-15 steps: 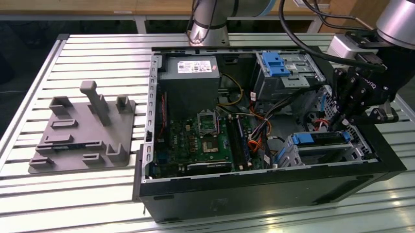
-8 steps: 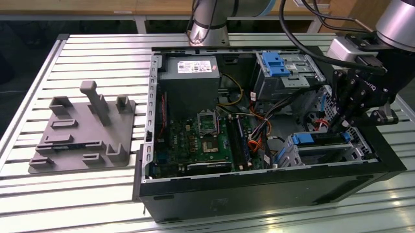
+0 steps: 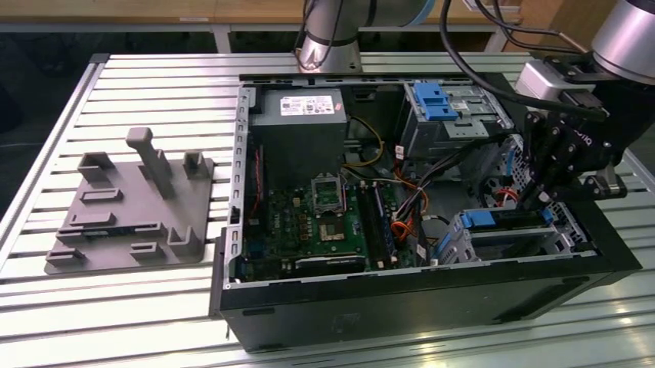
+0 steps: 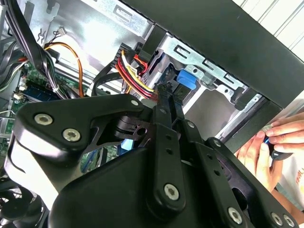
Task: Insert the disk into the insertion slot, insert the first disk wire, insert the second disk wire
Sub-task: 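Insert the first disk wire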
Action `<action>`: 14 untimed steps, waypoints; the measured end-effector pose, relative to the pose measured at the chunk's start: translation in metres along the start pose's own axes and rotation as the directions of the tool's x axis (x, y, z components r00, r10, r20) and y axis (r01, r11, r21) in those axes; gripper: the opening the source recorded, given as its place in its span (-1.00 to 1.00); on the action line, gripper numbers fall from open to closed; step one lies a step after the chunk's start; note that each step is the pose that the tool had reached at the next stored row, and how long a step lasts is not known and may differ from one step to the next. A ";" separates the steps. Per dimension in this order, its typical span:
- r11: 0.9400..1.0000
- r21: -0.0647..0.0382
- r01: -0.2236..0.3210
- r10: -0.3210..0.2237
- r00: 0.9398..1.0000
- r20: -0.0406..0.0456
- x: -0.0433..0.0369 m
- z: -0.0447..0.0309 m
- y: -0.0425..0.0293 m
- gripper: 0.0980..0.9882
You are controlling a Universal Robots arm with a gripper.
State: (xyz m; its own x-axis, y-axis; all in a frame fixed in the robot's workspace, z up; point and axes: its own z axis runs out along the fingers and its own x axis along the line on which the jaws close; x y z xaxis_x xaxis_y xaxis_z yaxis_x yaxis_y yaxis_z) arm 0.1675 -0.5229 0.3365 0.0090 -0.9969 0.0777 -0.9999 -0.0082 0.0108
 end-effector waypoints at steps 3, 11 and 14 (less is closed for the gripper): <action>1.000 0.000 0.000 0.000 1.000 0.000 -0.0001 0.0007 0.0000 -0.85; 1.000 0.000 0.000 0.000 1.000 0.000 0.0000 0.0025 0.0000 -0.85; 1.000 0.000 0.000 0.000 1.000 0.000 0.0003 0.0036 0.0000 -0.85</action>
State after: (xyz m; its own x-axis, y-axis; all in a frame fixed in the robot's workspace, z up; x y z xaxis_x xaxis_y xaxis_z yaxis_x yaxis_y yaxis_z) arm 0.1675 -0.5235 0.3330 0.0090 -0.9969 0.0777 -0.9999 -0.0082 0.0108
